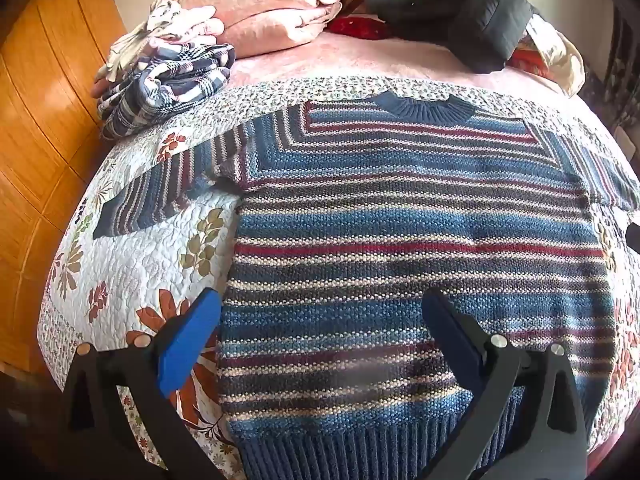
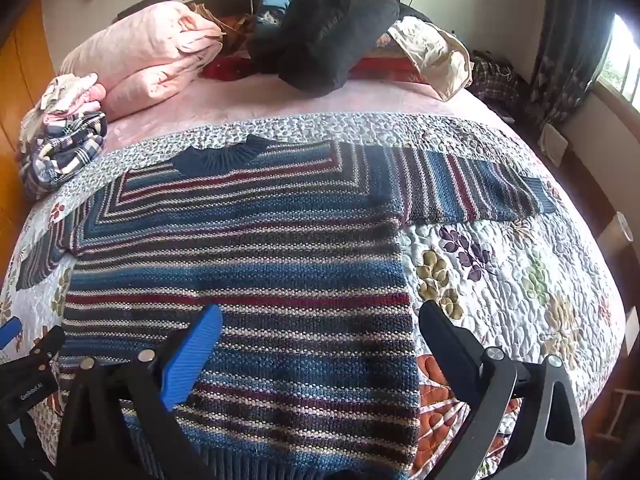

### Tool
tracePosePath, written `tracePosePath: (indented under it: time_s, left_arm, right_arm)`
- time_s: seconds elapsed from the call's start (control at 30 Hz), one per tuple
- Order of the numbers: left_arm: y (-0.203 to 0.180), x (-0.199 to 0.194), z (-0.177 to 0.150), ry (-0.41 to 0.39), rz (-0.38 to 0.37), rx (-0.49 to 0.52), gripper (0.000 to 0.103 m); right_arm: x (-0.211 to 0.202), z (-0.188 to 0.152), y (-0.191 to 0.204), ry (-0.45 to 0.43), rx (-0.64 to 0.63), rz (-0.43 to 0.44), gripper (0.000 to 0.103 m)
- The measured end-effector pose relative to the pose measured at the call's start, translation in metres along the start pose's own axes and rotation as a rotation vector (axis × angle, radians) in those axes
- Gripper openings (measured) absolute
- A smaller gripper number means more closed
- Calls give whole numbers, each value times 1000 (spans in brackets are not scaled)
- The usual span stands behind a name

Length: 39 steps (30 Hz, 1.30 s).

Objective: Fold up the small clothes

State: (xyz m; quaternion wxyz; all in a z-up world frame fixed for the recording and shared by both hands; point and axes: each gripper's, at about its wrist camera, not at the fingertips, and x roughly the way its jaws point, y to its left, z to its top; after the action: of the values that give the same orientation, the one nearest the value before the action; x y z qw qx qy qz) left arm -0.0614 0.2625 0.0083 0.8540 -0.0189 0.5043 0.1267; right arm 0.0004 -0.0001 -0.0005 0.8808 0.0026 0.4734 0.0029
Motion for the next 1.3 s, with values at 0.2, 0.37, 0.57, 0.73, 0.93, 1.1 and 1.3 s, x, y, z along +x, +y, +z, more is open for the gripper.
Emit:
tracePosePath:
  time_s: [0.2,0.37,0.57,0.73,0.93,1.1,1.3]
  left_arm:
    - [0,0,0,3,-1,0,100]
    - [6,1,-2,8,-16,-22,100]
    - [9,5,-4,11,-28,-35,100]
    - [10,6,-6,17,-24,-40,100]
    - [9,6,-4,19,-21,-42,100]
    - [8,6,-3,16,-15,-30,100]
    - [9,6,-4,15,-16,-23,100]
  right_arm:
    - [2,-3,4,8,-17,2,99]
    - [11,-4,2,32,-20,8,99]
    - [16,-9,3,59,-25,61,99]
    - [16,-8,10,54,-55,27,99]
    - [15,-7,9,44,-56,13,99]
    - [15,-5,7,45,-49,18,99]
    - [17,-5,8,53,-45,24,99]
